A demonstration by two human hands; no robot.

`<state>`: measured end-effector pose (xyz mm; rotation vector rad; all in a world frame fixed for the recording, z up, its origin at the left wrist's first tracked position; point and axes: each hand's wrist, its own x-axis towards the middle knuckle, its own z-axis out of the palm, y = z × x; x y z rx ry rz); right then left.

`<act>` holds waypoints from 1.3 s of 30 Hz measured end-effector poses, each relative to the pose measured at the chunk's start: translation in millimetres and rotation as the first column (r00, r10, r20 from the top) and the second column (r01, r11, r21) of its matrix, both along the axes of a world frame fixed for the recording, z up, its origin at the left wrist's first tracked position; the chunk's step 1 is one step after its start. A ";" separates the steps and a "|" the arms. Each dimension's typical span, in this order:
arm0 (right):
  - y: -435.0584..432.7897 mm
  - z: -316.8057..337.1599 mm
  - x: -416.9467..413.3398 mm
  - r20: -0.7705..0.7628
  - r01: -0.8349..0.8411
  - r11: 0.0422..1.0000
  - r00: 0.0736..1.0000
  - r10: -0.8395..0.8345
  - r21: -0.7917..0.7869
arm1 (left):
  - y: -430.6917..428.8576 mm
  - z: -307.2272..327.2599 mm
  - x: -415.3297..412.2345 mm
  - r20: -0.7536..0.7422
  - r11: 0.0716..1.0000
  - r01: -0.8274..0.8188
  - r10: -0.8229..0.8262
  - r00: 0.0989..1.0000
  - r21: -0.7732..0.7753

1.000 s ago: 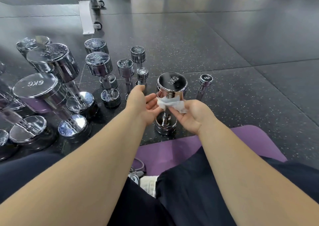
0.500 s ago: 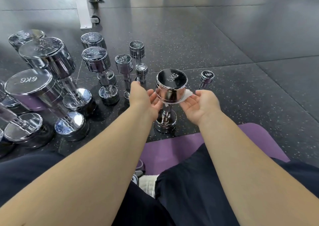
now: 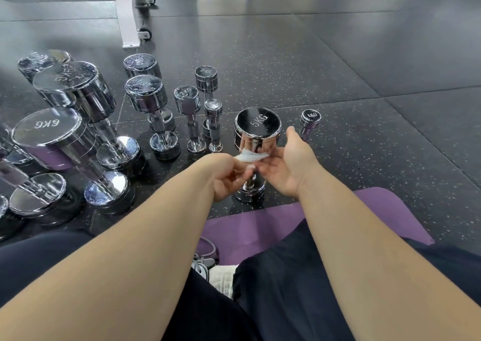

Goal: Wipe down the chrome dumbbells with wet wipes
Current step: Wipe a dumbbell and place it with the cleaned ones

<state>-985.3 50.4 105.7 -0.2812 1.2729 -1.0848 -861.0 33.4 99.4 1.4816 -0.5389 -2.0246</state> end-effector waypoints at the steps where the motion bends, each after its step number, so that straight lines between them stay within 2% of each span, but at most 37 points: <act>1: -0.9 0.1 -0.4 -0.169 -0.023 1.000 0.985 0.025 0.013 | -2.1 -1.7 -0.6 -0.016 0.998 -0.061 0.061 0.998 -0.006; 2: -2.0 -0.7 -1.7 -0.285 -0.032 0.999 0.958 0.036 0.020 | -5.2 -2.4 -0.4 -0.028 0.994 -0.105 0.104 0.994 -0.020; 3: -3.4 -0.8 -2.8 -0.329 -0.029 0.999 0.944 0.033 0.016 | -8.4 -0.9 0.0 -0.040 0.991 -0.124 0.123 0.992 -0.040; 5: -6.7 -0.6 -4.2 -0.308 -0.012 1.000 0.951 0.007 -0.016 | -12.5 5.9 1.4 -0.067 0.984 -0.163 0.158 0.985 -0.069; 8: -13.7 -2.0 -4.6 -0.276 0.034 0.998 0.960 -0.046 -0.046 | -16.8 14.3 -2.9 -0.097 0.938 -0.318 0.306 0.947 -0.140; 11: -22.8 -4.3 -8.6 -0.287 0.110 0.992 0.950 -0.125 -0.067 | -11.0 11.4 -9.2 0.032 0.907 -0.314 0.336 0.941 -0.280; 14: -33.3 -5.3 -12.7 -0.252 0.170 0.982 0.949 -0.187 -0.087 | 2.3 5.5 -16.9 0.064 0.928 -0.291 0.313 0.948 -0.234; 19: -38.7 -5.0 -9.9 -0.128 0.162 0.982 0.976 -0.174 -0.096 | -6.7 8.7 -31.7 -0.067 0.852 -0.482 0.479 0.875 -0.206; 21: -39.8 -4.7 -11.2 -0.076 0.161 0.982 0.983 -0.169 -0.099 | -21.3 11.2 -28.4 -0.134 0.849 -0.497 0.479 0.867 -0.182; 23: -39.2 -3.2 -13.6 -0.049 0.163 0.982 0.984 -0.168 -0.092 | -32.1 11.9 -22.6 -0.102 0.898 -0.380 0.367 0.925 -0.219; 25: -38.6 -2.0 -14.5 -0.030 0.150 0.984 0.988 -0.153 -0.100 | -39.5 9.2 -17.8 0.006 0.932 -0.215 0.227 0.974 -0.293; 28: -39.5 -3.2 -11.4 -0.043 0.114 0.988 0.992 -0.119 -0.107 | -42.2 13.8 -13.4 0.081 0.911 -0.068 0.111 0.991 -0.406; 31: -35.5 -0.1 -8.4 -0.010 0.147 0.983 0.989 -0.149 -0.107 | -33.7 23.8 -6.6 -0.017 0.843 -0.099 0.106 0.994 -0.528; 32: -34.8 0.3 -9.3 0.003 0.157 0.981 0.987 -0.158 -0.115 | -28.5 26.7 -5.5 0.015 0.806 -0.077 0.106 0.994 -0.587; 35: -30.1 2.5 -9.5 0.015 0.153 0.979 0.988 -0.152 -0.132 | -11.8 29.5 -8.8 0.279 0.720 0.087 0.152 0.948 -0.689; 37: -27.0 3.6 -7.3 -0.001 0.137 0.979 0.990 -0.139 -0.149 | -3.3 26.8 -11.1 0.348 0.727 0.103 0.195 0.917 -0.679; 39: -24.8 3.0 -6.5 -0.016 0.125 0.978 0.991 -0.129 -0.167 | 1.3 23.7 -12.7 0.406 0.680 0.170 0.203 0.891 -0.713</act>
